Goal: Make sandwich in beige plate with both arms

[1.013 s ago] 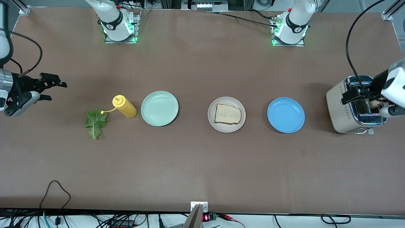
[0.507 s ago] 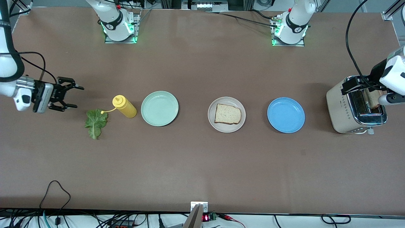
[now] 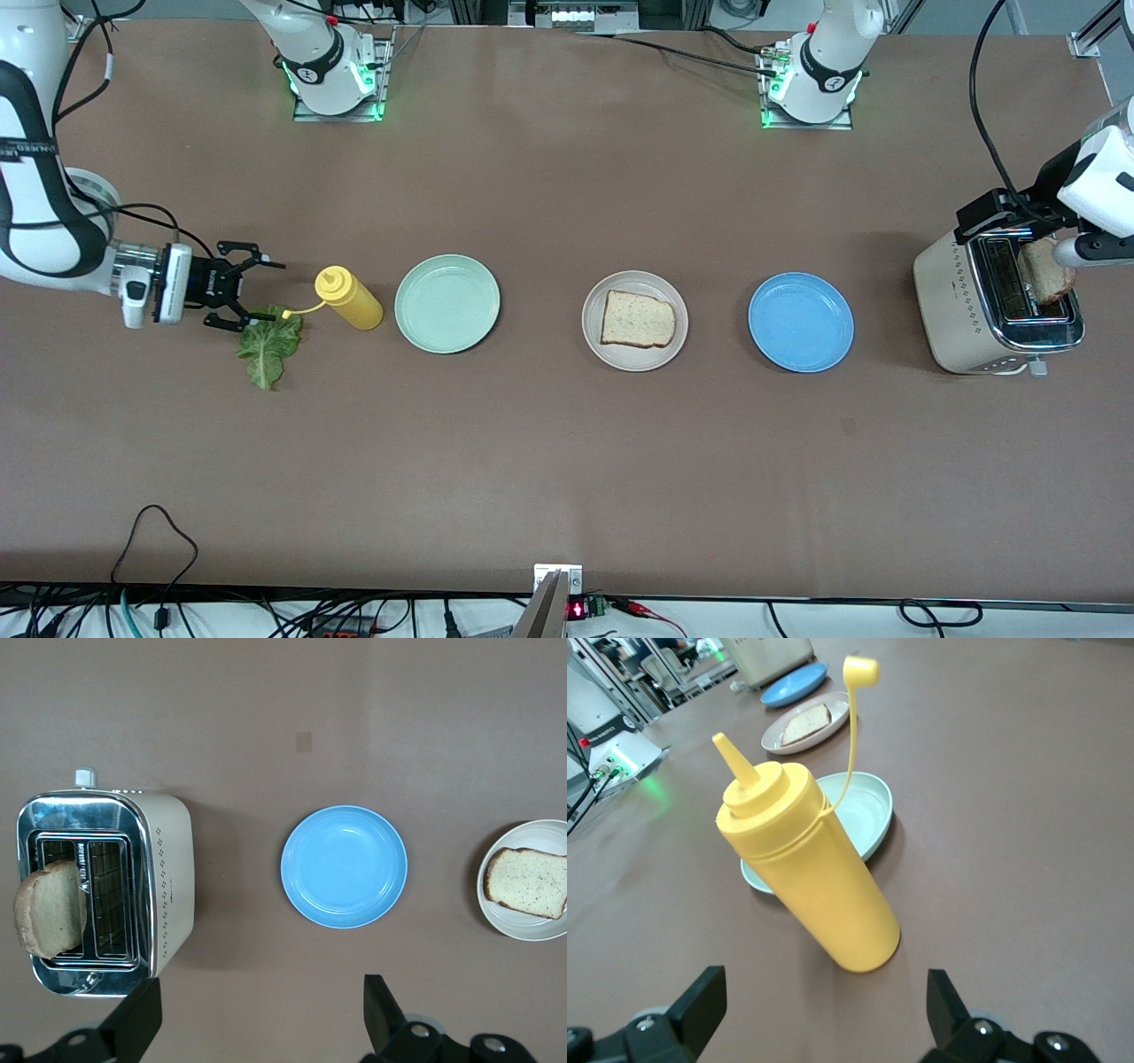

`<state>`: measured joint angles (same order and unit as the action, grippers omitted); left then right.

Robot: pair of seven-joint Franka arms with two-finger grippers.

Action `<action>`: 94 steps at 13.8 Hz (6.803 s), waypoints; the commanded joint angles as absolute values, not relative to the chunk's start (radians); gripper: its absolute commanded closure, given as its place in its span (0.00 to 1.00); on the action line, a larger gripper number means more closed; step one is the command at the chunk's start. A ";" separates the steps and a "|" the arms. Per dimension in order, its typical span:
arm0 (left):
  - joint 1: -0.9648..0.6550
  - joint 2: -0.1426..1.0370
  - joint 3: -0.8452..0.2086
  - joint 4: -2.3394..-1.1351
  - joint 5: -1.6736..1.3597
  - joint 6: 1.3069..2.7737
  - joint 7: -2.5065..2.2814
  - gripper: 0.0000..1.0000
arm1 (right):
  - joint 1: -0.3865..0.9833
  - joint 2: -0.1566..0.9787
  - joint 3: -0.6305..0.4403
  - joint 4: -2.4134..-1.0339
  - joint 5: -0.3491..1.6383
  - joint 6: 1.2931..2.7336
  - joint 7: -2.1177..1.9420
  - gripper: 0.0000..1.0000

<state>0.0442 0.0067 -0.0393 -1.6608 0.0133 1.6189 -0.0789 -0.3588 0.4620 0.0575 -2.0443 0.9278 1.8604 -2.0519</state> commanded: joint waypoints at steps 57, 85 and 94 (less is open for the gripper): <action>0.063 0.021 -0.037 -1.629 0.003 1.609 -0.015 0.00 | 0.793 0.647 0.057 -1.436 -0.172 2.063 -0.321 0.96; 0.097 0.021 -0.041 -1.640 0.003 1.555 -0.014 0.00 | 0.043 0.459 0.066 -1.596 0.604 1.763 -1.577 0.96; 0.097 0.023 -0.041 -1.638 0.002 1.546 -0.017 0.00 | -0.175 0.598 0.064 -1.781 0.931 1.695 -2.251 0.96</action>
